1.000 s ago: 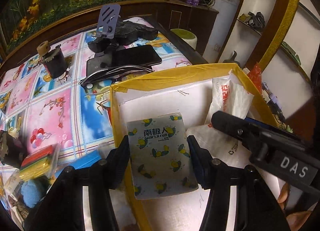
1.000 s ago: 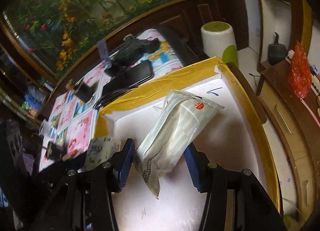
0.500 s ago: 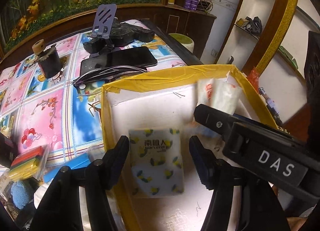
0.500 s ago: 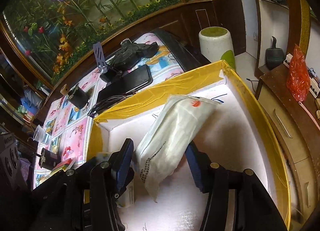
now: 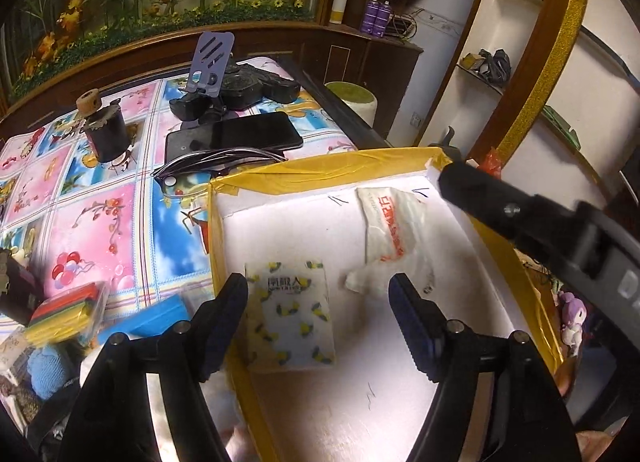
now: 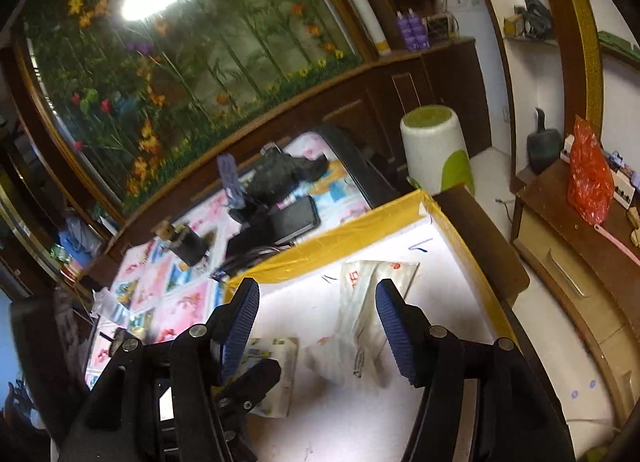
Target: Organize soft objects
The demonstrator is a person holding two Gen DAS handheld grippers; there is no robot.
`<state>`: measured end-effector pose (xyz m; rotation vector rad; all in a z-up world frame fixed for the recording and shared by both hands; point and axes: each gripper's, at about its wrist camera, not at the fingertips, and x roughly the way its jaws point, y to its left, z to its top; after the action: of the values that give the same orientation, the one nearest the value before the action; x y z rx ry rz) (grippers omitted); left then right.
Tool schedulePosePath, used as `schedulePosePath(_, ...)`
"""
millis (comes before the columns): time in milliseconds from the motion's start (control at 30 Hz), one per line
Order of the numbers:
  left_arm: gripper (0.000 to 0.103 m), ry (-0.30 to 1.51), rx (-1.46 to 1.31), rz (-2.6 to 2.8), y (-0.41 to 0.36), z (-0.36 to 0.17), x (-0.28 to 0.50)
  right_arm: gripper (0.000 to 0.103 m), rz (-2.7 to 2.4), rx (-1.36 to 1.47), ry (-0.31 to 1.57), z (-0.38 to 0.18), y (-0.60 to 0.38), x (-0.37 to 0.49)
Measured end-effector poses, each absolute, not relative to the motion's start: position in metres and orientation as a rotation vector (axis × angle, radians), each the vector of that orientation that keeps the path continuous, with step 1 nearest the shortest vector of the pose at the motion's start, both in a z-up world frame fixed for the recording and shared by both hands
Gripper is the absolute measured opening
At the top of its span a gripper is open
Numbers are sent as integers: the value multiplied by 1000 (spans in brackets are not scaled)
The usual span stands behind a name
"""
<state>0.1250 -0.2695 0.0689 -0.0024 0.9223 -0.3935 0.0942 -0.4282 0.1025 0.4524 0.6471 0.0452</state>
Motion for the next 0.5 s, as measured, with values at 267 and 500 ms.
schedulePosePath(267,73,910,11,-391,-247,79,84,75,105,470,596,111,-405,42)
schedulePosePath(500,73,926,-12,-374,-209,74,50,75,154,455,584,118,-378,11)
